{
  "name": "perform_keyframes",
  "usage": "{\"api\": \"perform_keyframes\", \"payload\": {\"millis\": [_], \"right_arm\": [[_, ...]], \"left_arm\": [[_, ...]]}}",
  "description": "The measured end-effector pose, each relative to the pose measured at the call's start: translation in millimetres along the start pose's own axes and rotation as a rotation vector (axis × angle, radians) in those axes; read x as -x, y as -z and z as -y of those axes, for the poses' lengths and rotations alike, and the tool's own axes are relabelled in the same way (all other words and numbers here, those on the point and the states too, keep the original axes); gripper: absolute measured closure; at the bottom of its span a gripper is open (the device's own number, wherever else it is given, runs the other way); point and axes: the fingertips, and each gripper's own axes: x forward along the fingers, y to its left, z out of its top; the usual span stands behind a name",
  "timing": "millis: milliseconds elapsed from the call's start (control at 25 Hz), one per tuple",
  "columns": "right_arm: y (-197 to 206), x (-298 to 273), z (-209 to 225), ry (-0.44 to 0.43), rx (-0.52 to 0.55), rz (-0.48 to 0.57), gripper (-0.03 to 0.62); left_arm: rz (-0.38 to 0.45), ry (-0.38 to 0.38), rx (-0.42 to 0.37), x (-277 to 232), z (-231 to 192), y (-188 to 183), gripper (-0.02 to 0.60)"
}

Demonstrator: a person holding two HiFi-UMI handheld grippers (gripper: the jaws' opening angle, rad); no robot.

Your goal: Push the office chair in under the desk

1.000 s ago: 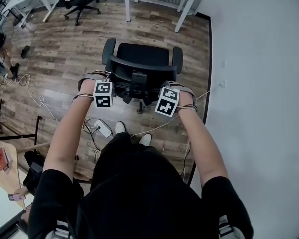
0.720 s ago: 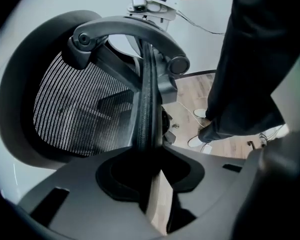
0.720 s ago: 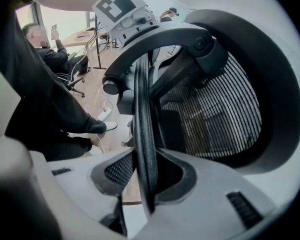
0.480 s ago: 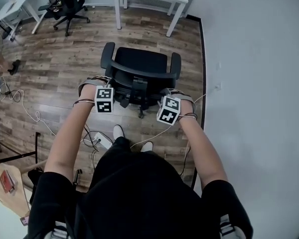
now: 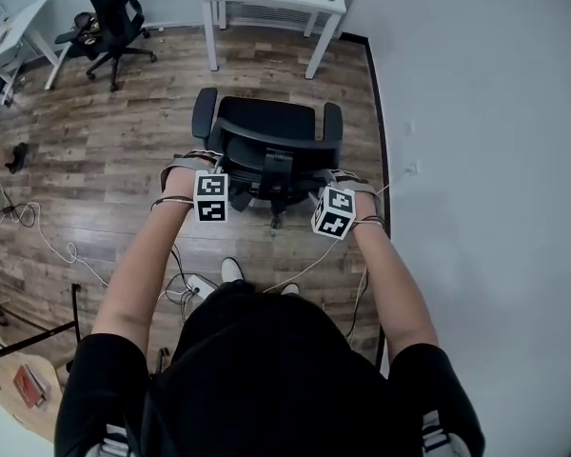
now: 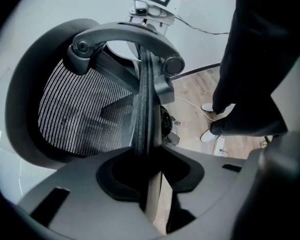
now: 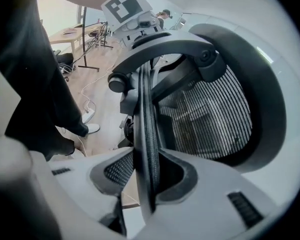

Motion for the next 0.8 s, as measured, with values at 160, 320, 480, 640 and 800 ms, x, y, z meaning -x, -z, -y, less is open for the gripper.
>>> {"api": "perform_keyframes", "payload": {"millis": [160, 320, 480, 640, 800], "right_arm": [[-4, -11, 16, -0.014, -0.019, -0.003, 0.471], [-3, -22, 36, -0.023, -0.038, -0.023, 0.470], [-2, -37, 46, -0.007, -0.042, -0.017, 0.470], [3, -47, 67, -0.002, -0.047, -0.024, 0.470], [4, -56, 83, -0.009, -0.056, -0.025, 0.470]], "left_arm": [[0.018, -0.001, -0.021, -8, -18, 8, 0.474], [0.030, 0.008, -0.041, -19, -38, 14, 0.479], [0.023, 0.004, -0.045, -32, -48, 19, 0.480], [0.028, -0.017, -0.055, -43, -66, 20, 0.482], [0.030, -0.038, -0.065, -51, -84, 23, 0.482]]}}
